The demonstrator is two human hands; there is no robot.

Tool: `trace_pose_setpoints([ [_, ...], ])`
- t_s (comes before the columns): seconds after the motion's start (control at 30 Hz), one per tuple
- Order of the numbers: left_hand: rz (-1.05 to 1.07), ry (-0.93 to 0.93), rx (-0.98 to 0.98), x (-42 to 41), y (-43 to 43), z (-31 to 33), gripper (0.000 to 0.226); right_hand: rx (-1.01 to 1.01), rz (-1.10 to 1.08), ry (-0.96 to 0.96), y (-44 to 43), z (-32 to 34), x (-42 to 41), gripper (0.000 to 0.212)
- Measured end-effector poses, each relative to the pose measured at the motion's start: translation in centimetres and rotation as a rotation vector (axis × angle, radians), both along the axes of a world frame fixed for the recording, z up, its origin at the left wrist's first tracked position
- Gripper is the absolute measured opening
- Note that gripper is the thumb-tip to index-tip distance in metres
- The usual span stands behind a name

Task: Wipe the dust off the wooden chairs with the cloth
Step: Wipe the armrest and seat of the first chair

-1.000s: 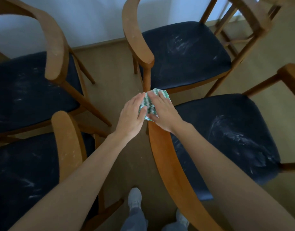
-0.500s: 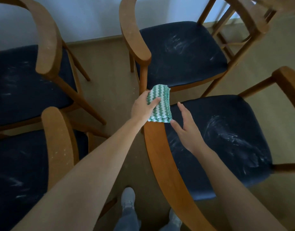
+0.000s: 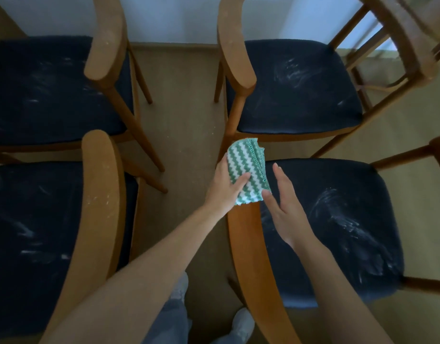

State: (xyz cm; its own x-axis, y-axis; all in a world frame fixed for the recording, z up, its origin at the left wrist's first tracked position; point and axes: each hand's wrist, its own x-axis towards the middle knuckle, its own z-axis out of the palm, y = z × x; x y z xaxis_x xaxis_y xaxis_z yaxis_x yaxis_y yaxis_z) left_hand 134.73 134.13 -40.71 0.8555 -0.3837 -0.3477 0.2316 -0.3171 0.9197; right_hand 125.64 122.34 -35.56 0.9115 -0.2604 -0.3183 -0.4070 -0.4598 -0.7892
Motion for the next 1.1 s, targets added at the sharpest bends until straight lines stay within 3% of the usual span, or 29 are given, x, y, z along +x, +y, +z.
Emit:
trace_pose_setpoints([
  [0.27, -0.224, -0.039, 0.217, 7.3, -3.4, 1.9, 0.036, -0.189, -0.014, 0.068, -0.4, -0.4, 0.2, 0.063],
  [0.47, -0.025, -0.05, 0.047, 0.4, -0.2, 0.6, 0.058, -0.423, 0.118, 0.122, -1.5, 0.3, -0.7, 0.063],
  [0.6, 0.011, 0.002, 0.053, -7.4, 2.5, 0.4, 0.067, -0.538, 0.18, 0.145, -2.0, 0.6, -0.8, 0.063],
  [0.73, 0.013, 0.071, 0.098, -12.1, 3.8, 0.7, 0.068, -0.53, 0.212, 0.125, -2.2, 1.0, -1.4, 0.063],
  [0.97, 0.074, 0.008, 0.178, -1.2, -0.4, 2.9, 0.047, -0.457, 0.255, 0.088, -4.1, 1.4, -4.6, 0.064],
  [1.1, 0.13, -0.024, 0.235, -1.3, -1.5, 3.2, 0.048, -0.469, 0.337, 0.072, -5.1, 1.3, -6.2, 0.065],
])
